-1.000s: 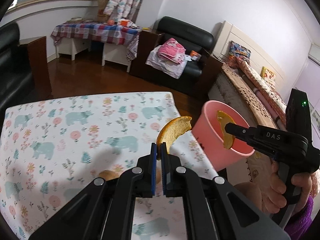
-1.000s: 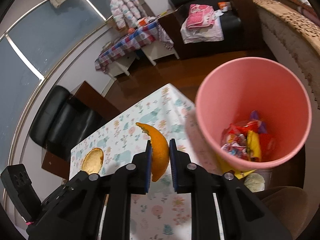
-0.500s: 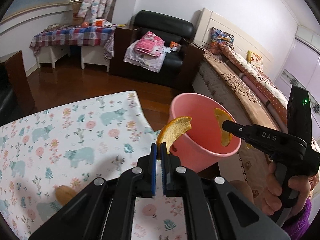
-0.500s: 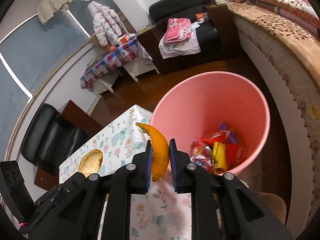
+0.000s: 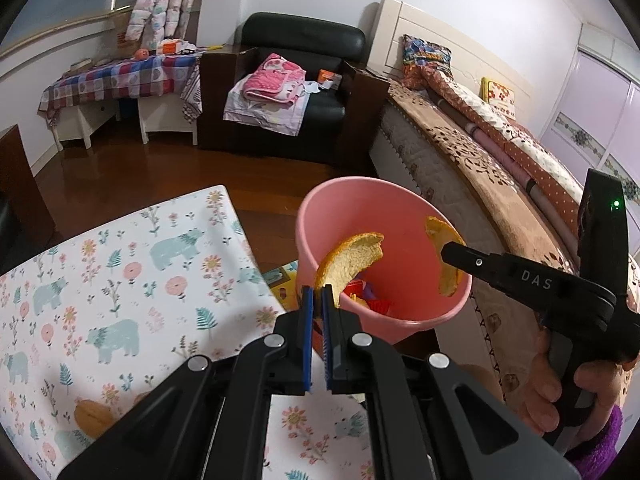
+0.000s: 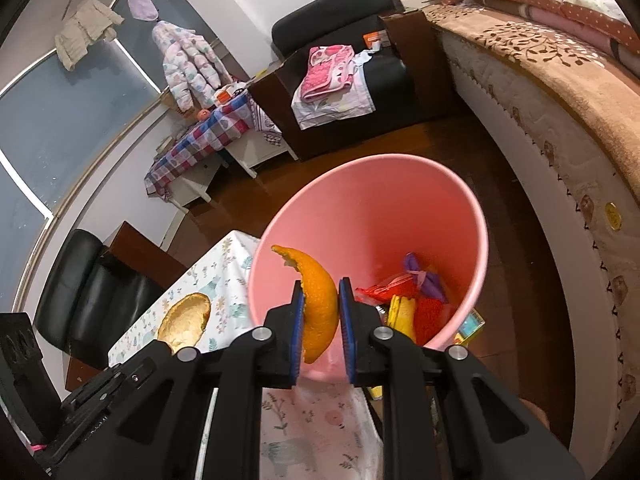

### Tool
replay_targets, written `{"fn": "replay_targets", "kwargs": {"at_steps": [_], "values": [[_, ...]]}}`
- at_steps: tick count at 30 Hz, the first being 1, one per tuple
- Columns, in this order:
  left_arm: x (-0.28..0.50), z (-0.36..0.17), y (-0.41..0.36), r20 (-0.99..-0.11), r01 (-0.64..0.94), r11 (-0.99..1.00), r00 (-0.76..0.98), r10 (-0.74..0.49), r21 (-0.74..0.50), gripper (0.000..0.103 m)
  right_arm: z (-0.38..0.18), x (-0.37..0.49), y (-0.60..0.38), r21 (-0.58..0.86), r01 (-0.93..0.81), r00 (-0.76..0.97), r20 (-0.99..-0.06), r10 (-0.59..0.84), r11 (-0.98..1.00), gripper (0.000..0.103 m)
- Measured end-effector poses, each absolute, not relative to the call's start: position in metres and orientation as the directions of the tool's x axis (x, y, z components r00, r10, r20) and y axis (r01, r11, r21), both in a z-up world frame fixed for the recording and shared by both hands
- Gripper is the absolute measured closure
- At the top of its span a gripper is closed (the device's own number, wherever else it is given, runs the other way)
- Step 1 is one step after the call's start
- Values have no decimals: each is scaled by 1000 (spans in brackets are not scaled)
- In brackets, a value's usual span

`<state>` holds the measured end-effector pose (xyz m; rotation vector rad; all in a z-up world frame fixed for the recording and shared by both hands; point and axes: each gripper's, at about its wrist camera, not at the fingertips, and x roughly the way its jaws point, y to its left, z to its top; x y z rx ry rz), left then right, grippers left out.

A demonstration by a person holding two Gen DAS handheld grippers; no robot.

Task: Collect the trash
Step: 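Carry both orange peels in both grippers over the pink bucket, then open the left gripper to drop its peel while the right drops its peel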

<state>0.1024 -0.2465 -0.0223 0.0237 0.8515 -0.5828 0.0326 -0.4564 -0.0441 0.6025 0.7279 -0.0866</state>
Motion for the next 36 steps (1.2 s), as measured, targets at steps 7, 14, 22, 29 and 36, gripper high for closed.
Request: {"fn": "replay_targets", "kwargs": {"at_steps": [7, 14, 22, 29, 36], "values": [[110, -30, -270, -729, 521, 833, 494, -474, -188, 99, -53, 34, -469, 496, 303, 745, -656, 122, 814, 86], [118, -40, -290, -751, 540, 825, 472, -461, -166, 99, -59, 38, -477, 484, 322, 737, -668, 105, 814, 86], [124, -51, -306, -770, 556, 818, 453, -449, -149, 99, -65, 39, -480, 478, 339, 728, -679, 96, 811, 86], [125, -56, -315, -778, 567, 811, 441, -448, -146, 99, -70, 40, -485, 480, 349, 721, -687, 97, 805, 86], [127, -56, -313, -769, 556, 813, 439, -464, -173, 85, -72, 41, -487, 484, 350, 720, -687, 100, 802, 86]]}}
